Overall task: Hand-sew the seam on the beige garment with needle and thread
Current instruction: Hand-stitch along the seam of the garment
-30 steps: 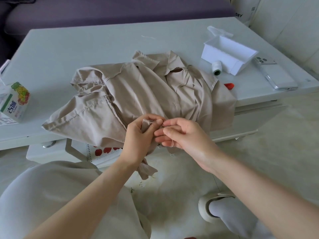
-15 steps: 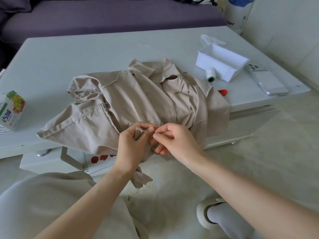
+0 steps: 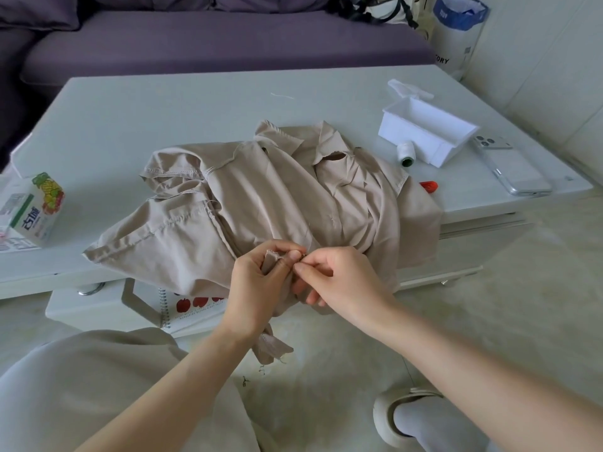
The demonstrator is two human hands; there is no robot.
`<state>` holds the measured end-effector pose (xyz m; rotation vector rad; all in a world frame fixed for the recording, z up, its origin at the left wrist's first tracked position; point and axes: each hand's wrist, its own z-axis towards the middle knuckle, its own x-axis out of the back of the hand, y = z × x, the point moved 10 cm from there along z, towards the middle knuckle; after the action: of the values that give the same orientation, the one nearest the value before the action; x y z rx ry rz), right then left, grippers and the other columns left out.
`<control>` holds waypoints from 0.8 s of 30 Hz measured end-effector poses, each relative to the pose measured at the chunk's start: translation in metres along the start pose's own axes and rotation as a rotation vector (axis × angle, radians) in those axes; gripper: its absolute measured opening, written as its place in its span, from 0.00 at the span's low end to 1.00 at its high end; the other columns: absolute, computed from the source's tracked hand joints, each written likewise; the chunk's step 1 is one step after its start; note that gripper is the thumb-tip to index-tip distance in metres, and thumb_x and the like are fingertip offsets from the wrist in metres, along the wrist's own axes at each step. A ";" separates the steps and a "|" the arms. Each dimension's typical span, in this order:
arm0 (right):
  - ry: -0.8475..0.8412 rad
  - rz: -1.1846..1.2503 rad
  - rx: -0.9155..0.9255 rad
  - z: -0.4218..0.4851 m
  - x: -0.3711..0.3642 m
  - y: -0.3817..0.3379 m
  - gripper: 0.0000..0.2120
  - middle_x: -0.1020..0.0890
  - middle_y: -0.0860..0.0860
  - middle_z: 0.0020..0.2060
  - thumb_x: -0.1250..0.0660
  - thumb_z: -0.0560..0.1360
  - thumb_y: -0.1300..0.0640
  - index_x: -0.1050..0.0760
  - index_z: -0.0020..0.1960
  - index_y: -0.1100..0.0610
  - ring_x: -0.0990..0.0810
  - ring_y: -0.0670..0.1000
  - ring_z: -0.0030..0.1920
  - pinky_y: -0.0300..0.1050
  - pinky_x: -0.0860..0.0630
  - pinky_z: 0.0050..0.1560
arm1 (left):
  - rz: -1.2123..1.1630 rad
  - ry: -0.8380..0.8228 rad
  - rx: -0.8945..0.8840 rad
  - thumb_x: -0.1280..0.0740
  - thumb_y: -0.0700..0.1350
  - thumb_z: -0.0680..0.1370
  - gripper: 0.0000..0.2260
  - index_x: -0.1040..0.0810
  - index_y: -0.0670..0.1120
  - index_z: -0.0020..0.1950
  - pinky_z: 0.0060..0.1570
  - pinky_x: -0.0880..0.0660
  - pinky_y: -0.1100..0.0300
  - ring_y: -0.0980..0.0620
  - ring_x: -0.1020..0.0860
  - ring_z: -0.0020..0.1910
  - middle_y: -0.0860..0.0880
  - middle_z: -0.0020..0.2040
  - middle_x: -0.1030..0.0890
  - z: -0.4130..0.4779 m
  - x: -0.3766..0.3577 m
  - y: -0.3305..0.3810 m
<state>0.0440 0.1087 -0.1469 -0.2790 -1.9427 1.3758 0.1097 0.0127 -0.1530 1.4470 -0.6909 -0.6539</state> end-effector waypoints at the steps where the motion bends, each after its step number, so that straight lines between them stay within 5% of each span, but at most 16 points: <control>1: 0.017 0.008 0.002 0.000 0.002 0.000 0.08 0.18 0.47 0.30 0.36 0.78 0.57 0.20 0.43 0.56 0.23 0.41 0.26 0.31 0.29 0.29 | -0.002 -0.001 0.001 0.34 0.35 0.77 0.09 0.19 0.45 0.40 0.33 0.24 0.64 0.48 0.23 0.33 0.33 0.35 0.21 0.000 0.000 0.000; 6: 0.037 -0.032 0.018 0.002 0.003 -0.001 0.08 0.19 0.46 0.28 0.38 0.79 0.56 0.23 0.43 0.54 0.24 0.41 0.26 0.31 0.30 0.30 | 0.012 -0.016 0.010 0.34 0.35 0.77 0.08 0.20 0.44 0.41 0.35 0.24 0.68 0.58 0.20 0.33 0.53 0.32 0.18 -0.001 0.000 0.000; 16: -0.092 -0.532 0.341 -0.033 -0.024 -0.002 0.03 0.21 0.47 0.39 0.41 0.80 0.54 0.30 0.49 0.52 0.23 0.49 0.41 0.46 0.28 0.42 | 0.022 0.064 0.049 0.34 0.38 0.78 0.07 0.21 0.45 0.41 0.37 0.25 0.68 0.60 0.21 0.33 0.54 0.31 0.19 0.002 0.013 -0.008; 19: -0.115 -0.639 0.432 -0.045 -0.028 0.013 0.05 0.21 0.47 0.41 0.36 0.77 0.57 0.28 0.54 0.54 0.24 0.48 0.44 0.34 0.36 0.41 | 0.047 0.029 0.035 0.35 0.38 0.78 0.06 0.21 0.43 0.43 0.38 0.25 0.69 0.61 0.21 0.34 0.56 0.32 0.18 0.001 0.009 -0.008; 24: -0.106 -0.789 0.522 -0.053 -0.029 0.030 0.19 0.22 0.48 0.49 0.27 0.69 0.59 0.28 0.58 0.55 0.28 0.46 0.52 0.39 0.31 0.53 | 0.064 0.003 0.024 0.35 0.37 0.78 0.05 0.21 0.43 0.44 0.39 0.24 0.69 0.62 0.21 0.34 0.58 0.32 0.19 -0.002 0.003 -0.008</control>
<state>0.0929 0.1440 -0.1776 0.7422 -1.4333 1.2791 0.1131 0.0115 -0.1608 1.4416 -0.7427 -0.5955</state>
